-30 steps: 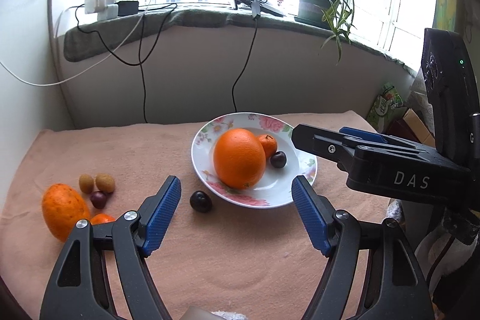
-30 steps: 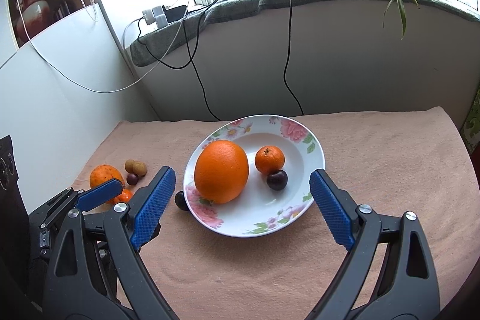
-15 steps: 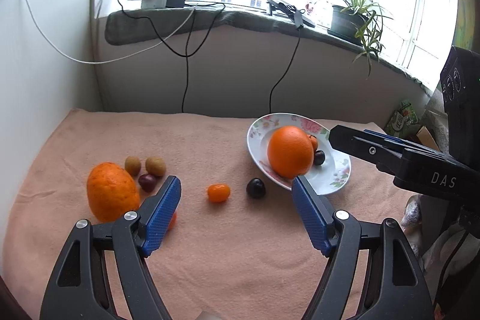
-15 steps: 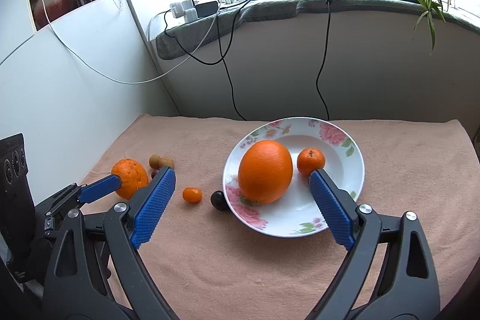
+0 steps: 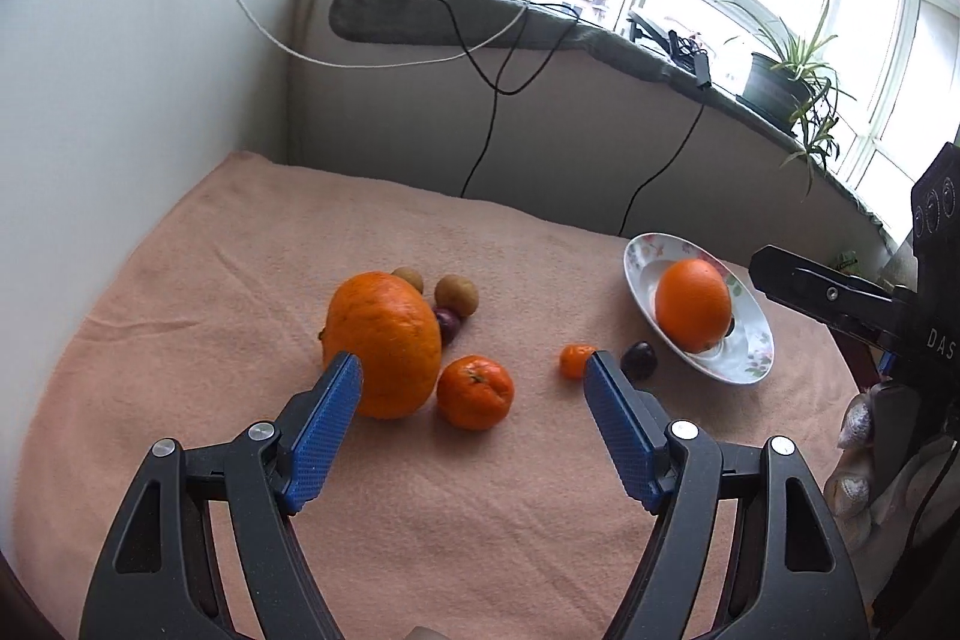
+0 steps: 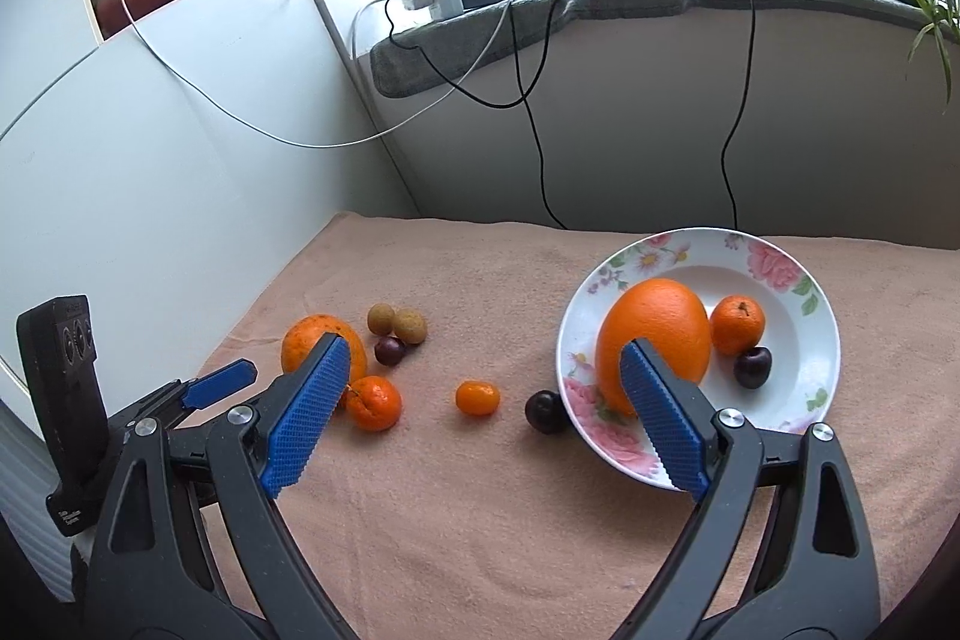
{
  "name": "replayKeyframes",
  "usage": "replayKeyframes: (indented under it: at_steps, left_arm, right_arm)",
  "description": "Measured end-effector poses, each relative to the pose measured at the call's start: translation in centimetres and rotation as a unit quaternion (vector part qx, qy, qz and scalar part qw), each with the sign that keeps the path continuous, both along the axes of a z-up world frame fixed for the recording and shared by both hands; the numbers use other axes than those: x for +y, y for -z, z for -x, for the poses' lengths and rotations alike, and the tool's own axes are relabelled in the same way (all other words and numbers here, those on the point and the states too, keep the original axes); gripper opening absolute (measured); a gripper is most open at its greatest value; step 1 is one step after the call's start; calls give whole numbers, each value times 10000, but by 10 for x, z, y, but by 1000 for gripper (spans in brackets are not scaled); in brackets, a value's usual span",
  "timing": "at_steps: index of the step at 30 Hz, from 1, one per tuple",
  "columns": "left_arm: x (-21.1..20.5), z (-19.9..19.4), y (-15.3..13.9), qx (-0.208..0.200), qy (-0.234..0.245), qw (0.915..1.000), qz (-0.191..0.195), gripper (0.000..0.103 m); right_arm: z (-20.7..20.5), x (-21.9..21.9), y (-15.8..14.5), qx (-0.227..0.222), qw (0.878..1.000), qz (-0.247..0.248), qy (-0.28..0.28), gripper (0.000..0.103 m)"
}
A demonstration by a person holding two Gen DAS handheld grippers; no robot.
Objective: Organize fruits
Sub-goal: 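Withdraw both open grippers from the plate toward the remaining fruits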
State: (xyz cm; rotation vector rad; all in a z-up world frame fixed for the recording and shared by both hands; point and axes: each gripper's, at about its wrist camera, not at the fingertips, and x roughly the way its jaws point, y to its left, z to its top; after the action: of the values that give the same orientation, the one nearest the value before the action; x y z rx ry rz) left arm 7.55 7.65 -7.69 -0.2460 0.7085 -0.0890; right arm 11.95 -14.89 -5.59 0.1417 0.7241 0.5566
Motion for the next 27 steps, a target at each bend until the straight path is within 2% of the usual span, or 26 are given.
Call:
replayKeyframes:
  at_steps: [6, 13, 19, 27]
  left_arm:
    - [29, -1, 13, 153, -194, 9993, 280, 76]
    - [47, -7, 25, 285, -248, 9977, 557, 76]
    - [55, -15, 36, 384, -201, 9960, 777, 76]
    - [56, -24, 43, 450, -87, 9935, 1043, 74]
  right_arm:
    - [-6, 23, 4, 128, 9997, -102, -206, 94]
    - [-16, 56, 14, 332, 9984, 69, -463, 94]
    - [-24, 88, 25, 615, 9947, 290, -775, 94]
    - [-29, 128, 33, 685, 9899, 439, -1162, 94]
